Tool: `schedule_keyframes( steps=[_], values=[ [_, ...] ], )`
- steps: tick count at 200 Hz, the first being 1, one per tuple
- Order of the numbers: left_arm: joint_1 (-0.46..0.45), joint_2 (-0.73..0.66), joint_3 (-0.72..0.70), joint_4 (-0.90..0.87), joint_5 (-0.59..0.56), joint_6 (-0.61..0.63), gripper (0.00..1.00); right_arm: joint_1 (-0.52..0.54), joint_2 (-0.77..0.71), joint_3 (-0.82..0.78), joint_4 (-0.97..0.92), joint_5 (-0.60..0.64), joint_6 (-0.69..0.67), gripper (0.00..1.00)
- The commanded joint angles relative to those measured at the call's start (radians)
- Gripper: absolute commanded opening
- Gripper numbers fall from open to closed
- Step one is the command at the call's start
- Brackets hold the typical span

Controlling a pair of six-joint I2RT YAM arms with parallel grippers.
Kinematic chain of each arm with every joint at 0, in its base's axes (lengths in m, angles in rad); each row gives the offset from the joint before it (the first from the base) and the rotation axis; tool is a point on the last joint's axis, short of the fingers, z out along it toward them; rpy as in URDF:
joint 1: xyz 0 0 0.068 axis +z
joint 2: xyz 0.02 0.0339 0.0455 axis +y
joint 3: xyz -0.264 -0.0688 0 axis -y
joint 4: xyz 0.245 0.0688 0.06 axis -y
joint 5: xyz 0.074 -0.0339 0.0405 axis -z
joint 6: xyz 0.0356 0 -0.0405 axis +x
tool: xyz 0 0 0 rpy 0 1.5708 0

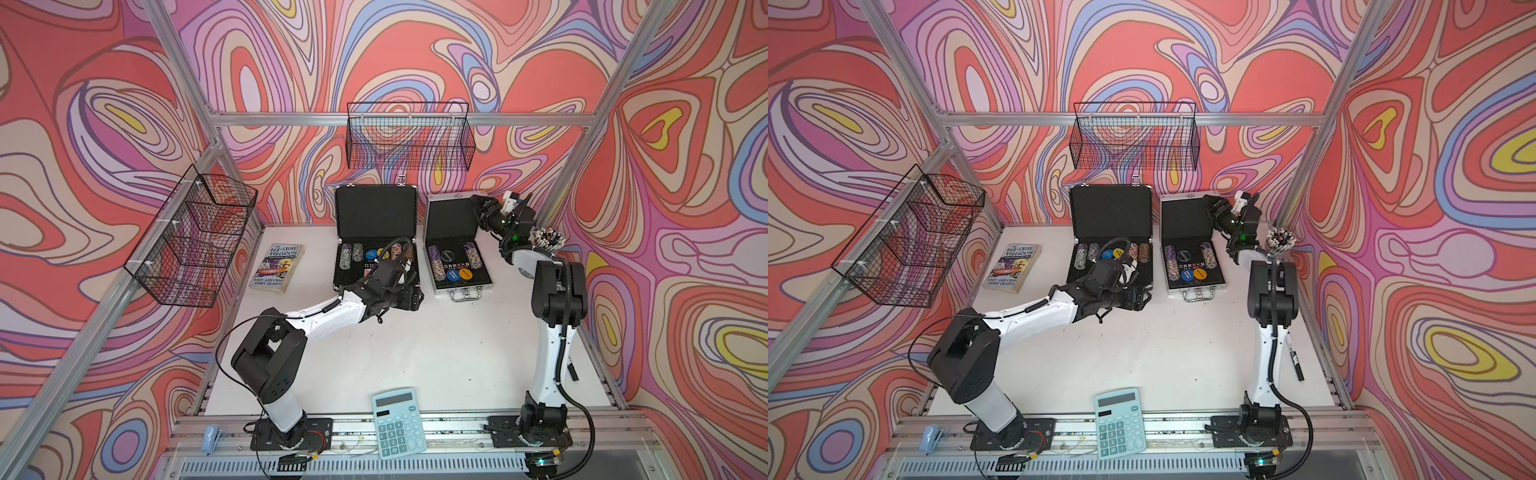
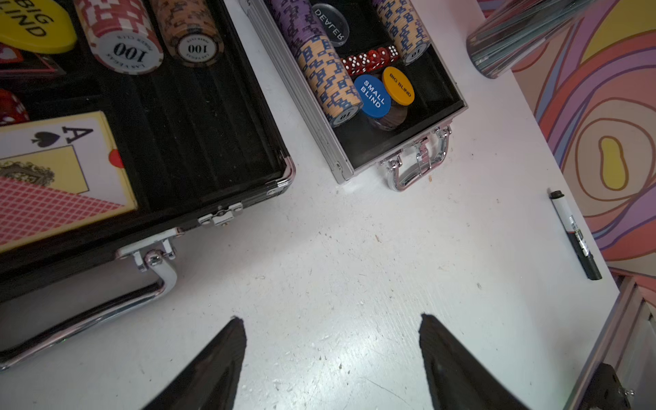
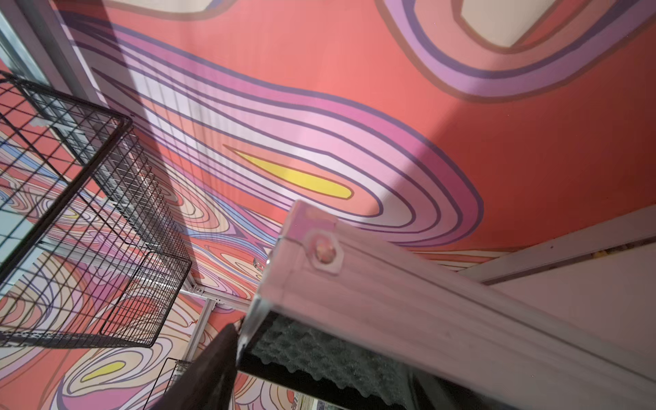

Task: Open the poker set cases
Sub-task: Open the case lid on the poker set case.

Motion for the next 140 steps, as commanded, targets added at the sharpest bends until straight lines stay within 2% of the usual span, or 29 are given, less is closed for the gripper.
schedule_keyframes(
  steps=[1,22,58,100,115,140],
  values=[
    [0.007,-0.036,-0.021,0.009,-0.021,-0.010,0.79,0.011,0.059,0.048,-0.045,0.030,-0.005,0.74],
    [0.008,-0.042,-0.029,0.012,-0.024,-0.011,0.79,0.019,0.086,0.093,-0.063,0.049,-0.006,0.79],
    [0.010,-0.050,-0.041,0.013,-0.029,-0.008,0.79,0.028,0.129,0.157,-0.083,0.068,0.005,0.81],
    [0.013,-0.059,-0.064,0.034,-0.031,-0.013,0.79,0.036,0.060,0.074,-0.055,0.067,-0.001,0.82],
    [0.013,-0.052,-0.063,0.045,-0.022,-0.016,0.79,0.036,0.002,0.005,-0.074,0.067,-0.052,0.82],
    [0.014,-0.032,-0.053,0.061,-0.004,-0.017,0.79,0.033,-0.100,-0.079,-0.228,0.096,-0.217,0.82]
  ],
)
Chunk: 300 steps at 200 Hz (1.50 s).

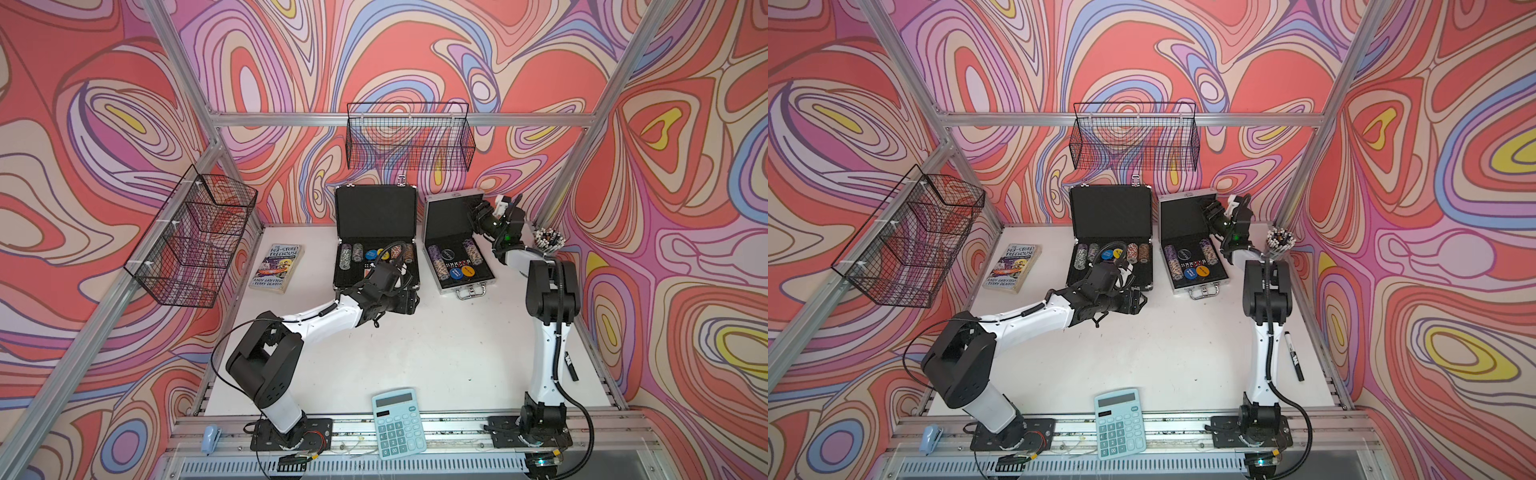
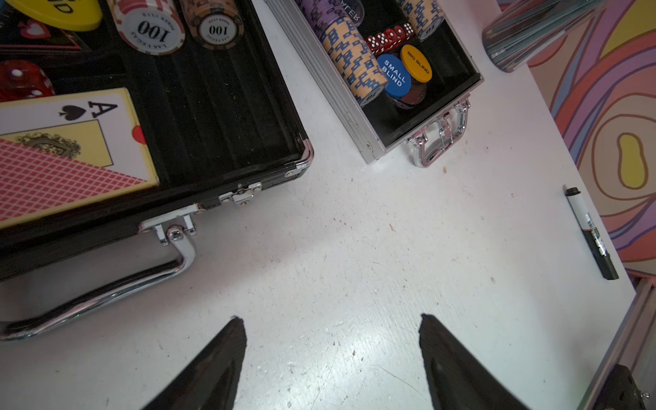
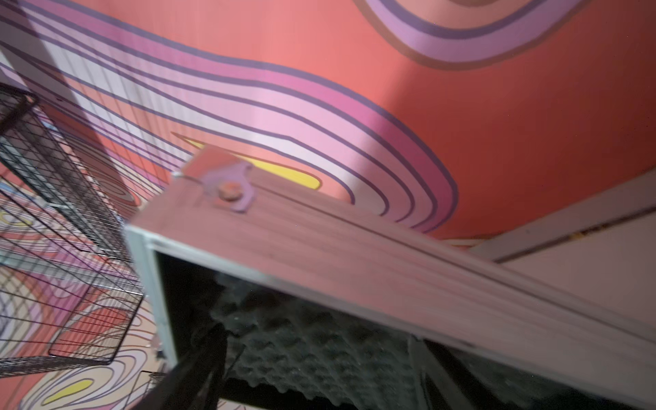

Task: Open the poker set cases
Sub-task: Open the case lid on the poker set case, then adjust the poker set case at the center of the board.

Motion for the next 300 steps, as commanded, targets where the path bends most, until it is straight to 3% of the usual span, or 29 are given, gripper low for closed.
schedule_keyframes(
  steps=[1,71,122,151,209,300],
  values=[
    [0.008,-0.001,-0.002,0.040,0.013,-0.011,0.79,0.001,-0.109,-0.064,-0.134,0.040,-0.155,0.83],
    [0.008,0.049,0.021,0.084,0.062,-0.020,0.78,-0.014,-0.246,-0.186,-0.426,0.148,-0.403,0.81],
    [0.009,0.070,0.055,0.066,0.056,-0.014,0.77,-0.017,-0.338,-0.255,-0.769,0.473,-0.636,0.74],
    [0.008,0.123,0.111,0.065,0.079,-0.031,0.73,-0.023,-0.397,-0.389,-0.787,0.588,-0.671,0.71],
    [0.009,0.178,0.168,0.081,0.126,-0.047,0.71,-0.023,-0.404,-0.451,-0.836,0.639,-0.743,0.62],
    [0.009,0.163,0.146,0.070,0.091,-0.035,0.70,-0.022,-0.305,-0.396,-0.809,0.596,-0.762,0.54]
  ],
)
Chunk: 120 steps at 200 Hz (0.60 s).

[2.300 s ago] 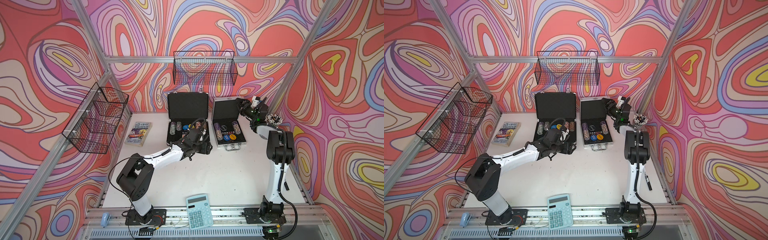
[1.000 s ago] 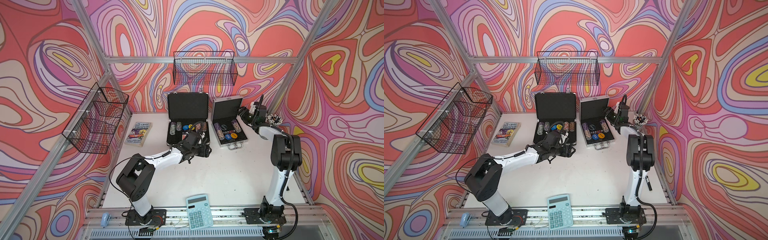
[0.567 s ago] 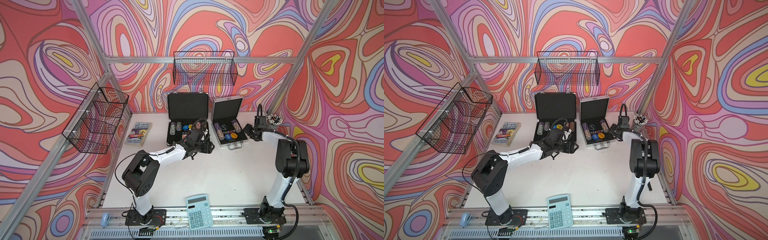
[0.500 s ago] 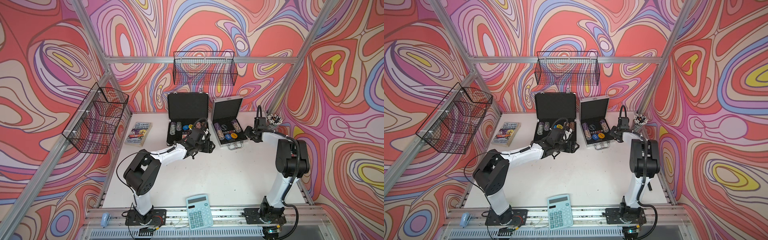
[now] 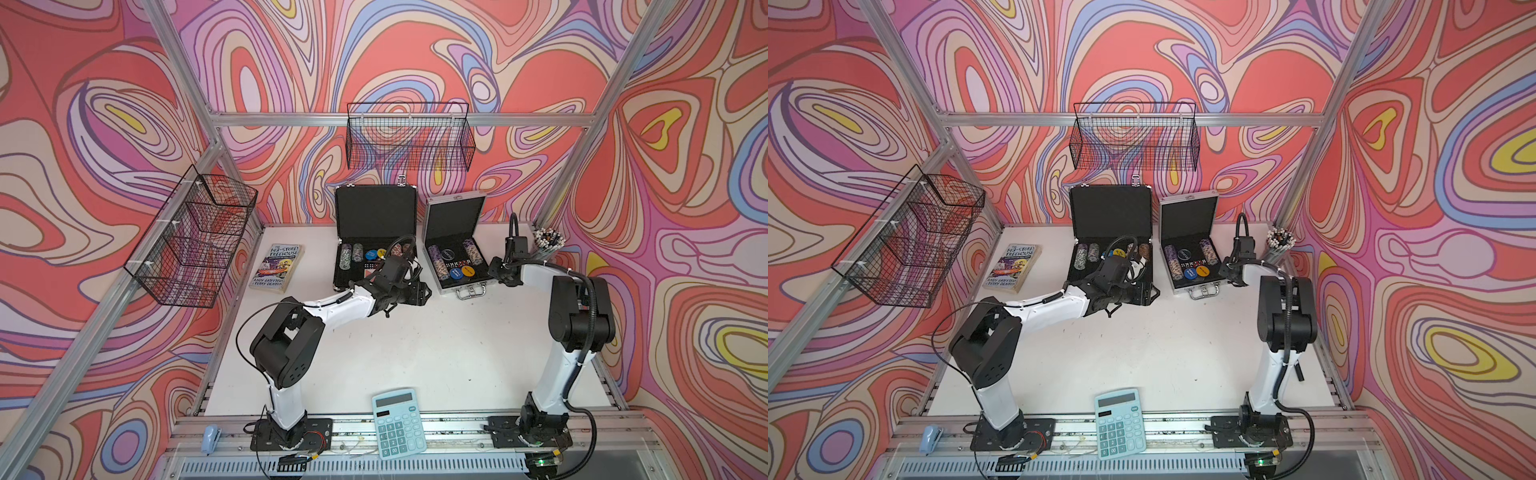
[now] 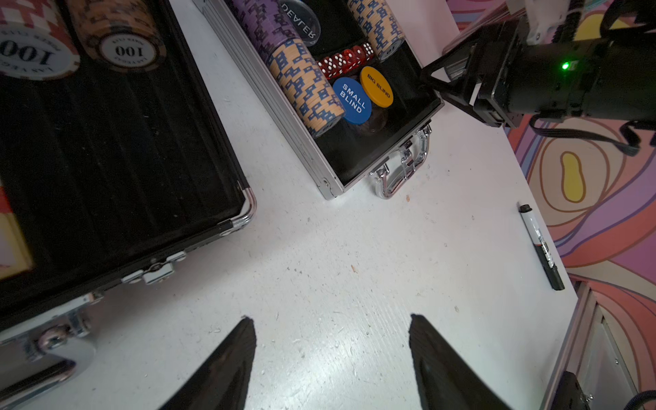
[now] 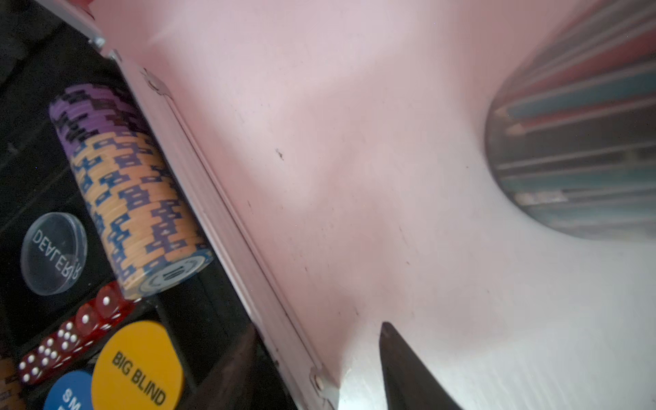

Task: Open the poker set cases
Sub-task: Adjust the poker set case at the center of the board.

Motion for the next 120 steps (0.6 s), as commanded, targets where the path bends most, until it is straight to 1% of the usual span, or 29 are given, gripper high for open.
schedule_keyframes(
  steps=[1,26,43,69,82,95,120],
  values=[
    [0.009,-0.001,0.007,0.002,-0.018,0.004,0.70,-0.003,0.032,0.008,0.006,0.006,-0.017,0.54],
    [0.009,0.010,0.018,0.002,-0.015,0.004,0.70,-0.001,0.036,0.002,0.009,0.000,-0.023,0.51],
    [0.009,0.017,0.026,0.000,-0.021,-0.002,0.71,-0.001,0.040,-0.004,0.007,0.007,-0.023,0.45],
    [0.009,0.024,0.041,-0.014,-0.043,-0.006,0.71,-0.001,0.038,-0.024,0.009,0.019,-0.001,0.32],
    [0.008,0.028,0.051,-0.028,-0.059,-0.009,0.71,0.000,0.023,-0.048,0.016,0.031,0.026,0.30],
    [0.009,0.033,0.067,-0.045,-0.062,-0.008,0.72,-0.001,-0.003,-0.086,0.033,0.049,0.063,0.25],
    [0.009,0.044,0.083,-0.049,-0.057,-0.008,0.72,-0.001,-0.048,-0.160,0.083,0.028,0.136,0.19]
  ],
)
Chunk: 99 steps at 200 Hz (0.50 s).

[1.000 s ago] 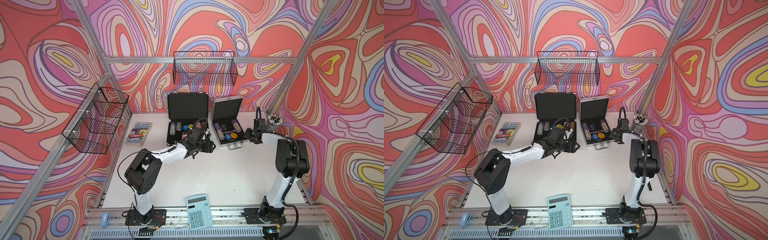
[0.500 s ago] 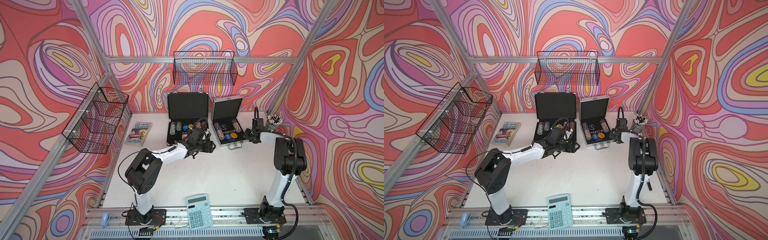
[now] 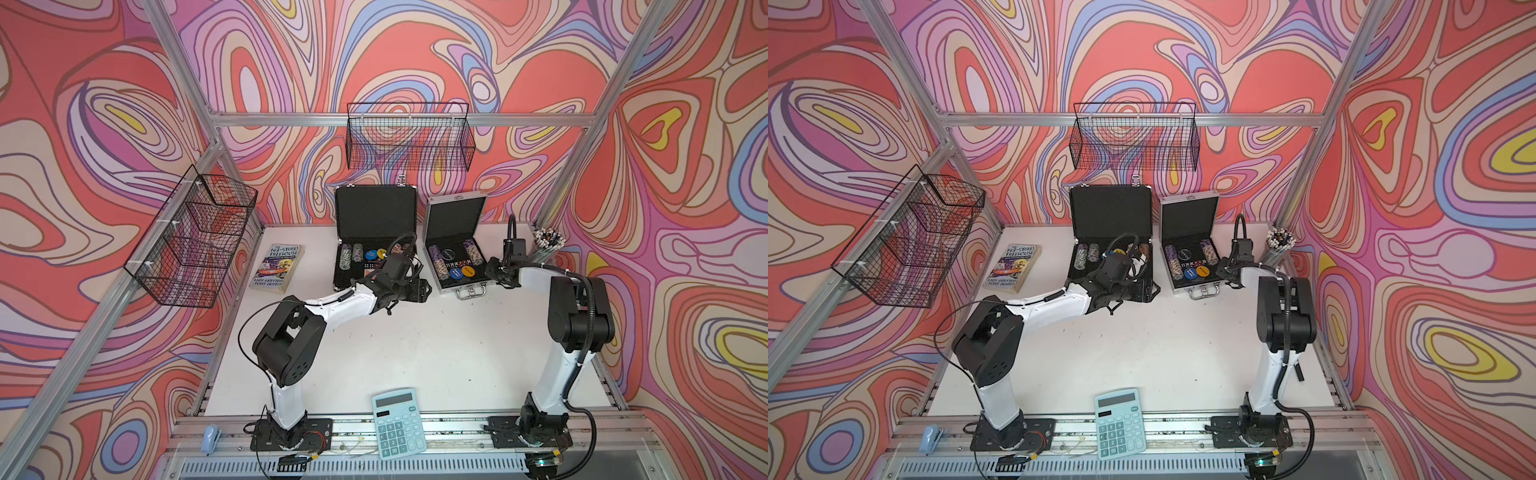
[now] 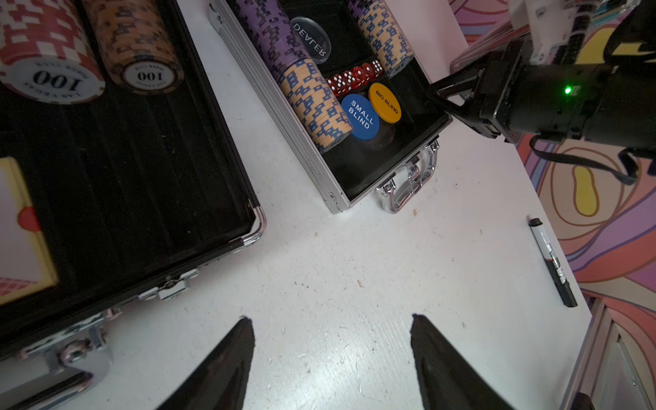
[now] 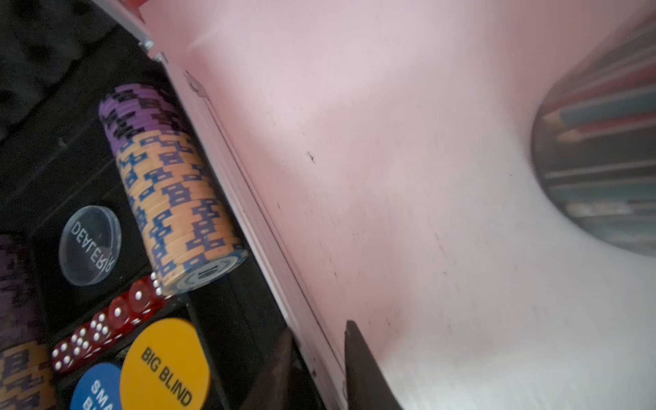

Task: Open the poker set cases
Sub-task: Adjust the poker set case at the center of the board.

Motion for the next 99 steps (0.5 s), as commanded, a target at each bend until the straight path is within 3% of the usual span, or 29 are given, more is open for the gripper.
schedule_keyframes(
  steps=[1,38,99],
  values=[
    [0.009,0.021,0.033,-0.032,-0.014,-0.008,0.72,-0.013,-0.021,-0.085,-0.021,0.060,0.120,0.19],
    [0.009,0.028,0.046,-0.031,-0.006,-0.008,0.72,-0.013,-0.077,-0.165,0.025,0.056,0.179,0.17],
    [0.009,0.014,0.030,-0.027,-0.008,-0.002,0.72,-0.014,-0.072,-0.164,0.019,0.069,0.114,0.18]
  ],
)
